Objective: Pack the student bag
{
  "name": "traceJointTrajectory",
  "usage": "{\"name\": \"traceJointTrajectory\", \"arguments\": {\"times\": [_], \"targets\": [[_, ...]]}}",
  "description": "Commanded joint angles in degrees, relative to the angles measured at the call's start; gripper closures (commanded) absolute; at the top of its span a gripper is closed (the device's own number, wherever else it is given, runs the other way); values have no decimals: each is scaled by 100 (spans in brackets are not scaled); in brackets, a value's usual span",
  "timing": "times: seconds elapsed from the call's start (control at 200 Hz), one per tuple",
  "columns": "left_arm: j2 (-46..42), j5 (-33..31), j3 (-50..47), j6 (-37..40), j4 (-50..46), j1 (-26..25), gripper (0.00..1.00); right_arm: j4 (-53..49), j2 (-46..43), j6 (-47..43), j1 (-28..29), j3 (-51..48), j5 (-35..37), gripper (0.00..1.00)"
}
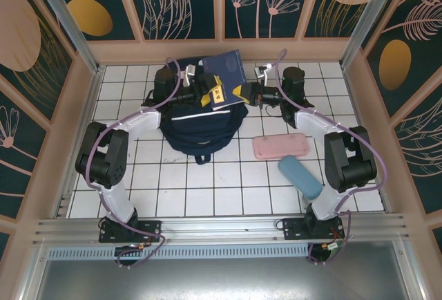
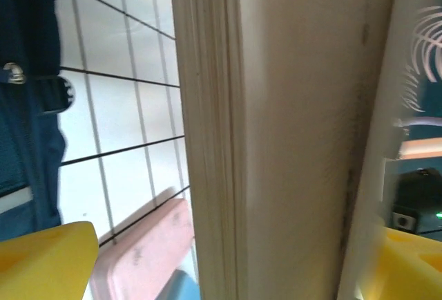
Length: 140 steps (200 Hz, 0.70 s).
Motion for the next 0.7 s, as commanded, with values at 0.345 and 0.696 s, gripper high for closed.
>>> {"name": "traceJointTrajectory", "arguments": {"times": [0.345, 0.696], "targets": [[-730, 459, -256, -393, 1416, 34, 45, -519, -98, -339, 1, 369, -414, 100], [-813, -166, -422, -1113, 2149, 34, 98, -32, -533, 113, 54, -43, 527, 58]]}}
